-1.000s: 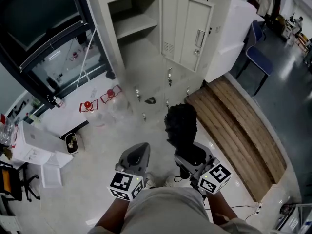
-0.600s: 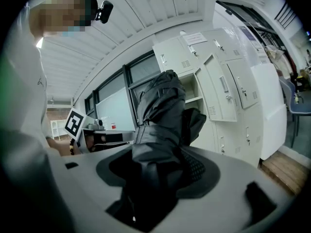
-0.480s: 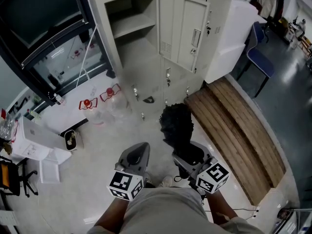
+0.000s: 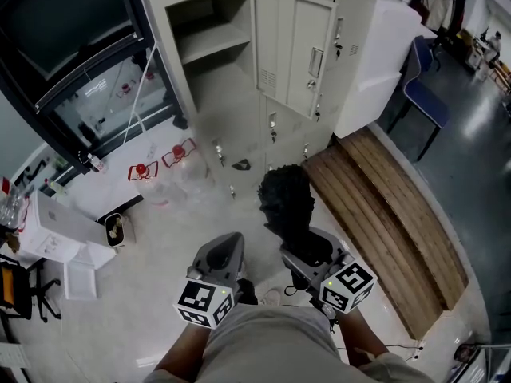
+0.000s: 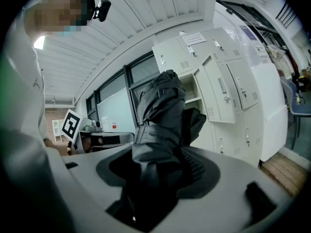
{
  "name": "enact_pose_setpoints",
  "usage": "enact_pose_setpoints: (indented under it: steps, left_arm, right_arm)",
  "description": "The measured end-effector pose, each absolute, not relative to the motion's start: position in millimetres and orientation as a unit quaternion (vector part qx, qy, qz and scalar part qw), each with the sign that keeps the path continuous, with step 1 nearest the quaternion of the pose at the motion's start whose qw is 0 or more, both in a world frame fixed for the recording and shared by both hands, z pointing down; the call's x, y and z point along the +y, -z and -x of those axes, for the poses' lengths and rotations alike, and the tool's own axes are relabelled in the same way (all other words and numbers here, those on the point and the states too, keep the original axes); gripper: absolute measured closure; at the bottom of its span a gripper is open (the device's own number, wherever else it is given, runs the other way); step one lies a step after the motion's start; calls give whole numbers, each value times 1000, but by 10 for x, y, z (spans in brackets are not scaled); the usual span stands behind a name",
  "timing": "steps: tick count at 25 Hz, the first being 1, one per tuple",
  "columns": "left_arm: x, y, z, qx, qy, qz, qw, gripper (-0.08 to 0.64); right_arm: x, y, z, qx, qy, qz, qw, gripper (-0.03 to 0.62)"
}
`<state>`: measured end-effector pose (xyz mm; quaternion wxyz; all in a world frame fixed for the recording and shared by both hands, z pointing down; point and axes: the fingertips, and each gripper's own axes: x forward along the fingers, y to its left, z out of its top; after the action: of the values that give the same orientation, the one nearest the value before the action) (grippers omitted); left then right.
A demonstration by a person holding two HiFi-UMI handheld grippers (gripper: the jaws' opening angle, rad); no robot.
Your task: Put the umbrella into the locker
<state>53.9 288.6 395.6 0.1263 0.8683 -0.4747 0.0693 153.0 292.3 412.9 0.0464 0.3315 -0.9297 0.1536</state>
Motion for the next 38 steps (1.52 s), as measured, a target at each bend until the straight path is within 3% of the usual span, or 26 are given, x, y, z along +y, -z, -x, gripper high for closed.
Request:
enact_pose_setpoints:
  steps: [14, 38]
  left_arm:
    - [2202, -4035, -459, -480, -58, -866, 128, 546]
    - [-368, -4064, 375, -449, -68, -882, 129, 546]
  right_arm:
    - [2215, -4206, -1449, -930, -154, -328, 55, 327]
    - [-178, -4316, -607, -914, -172, -360, 77, 327]
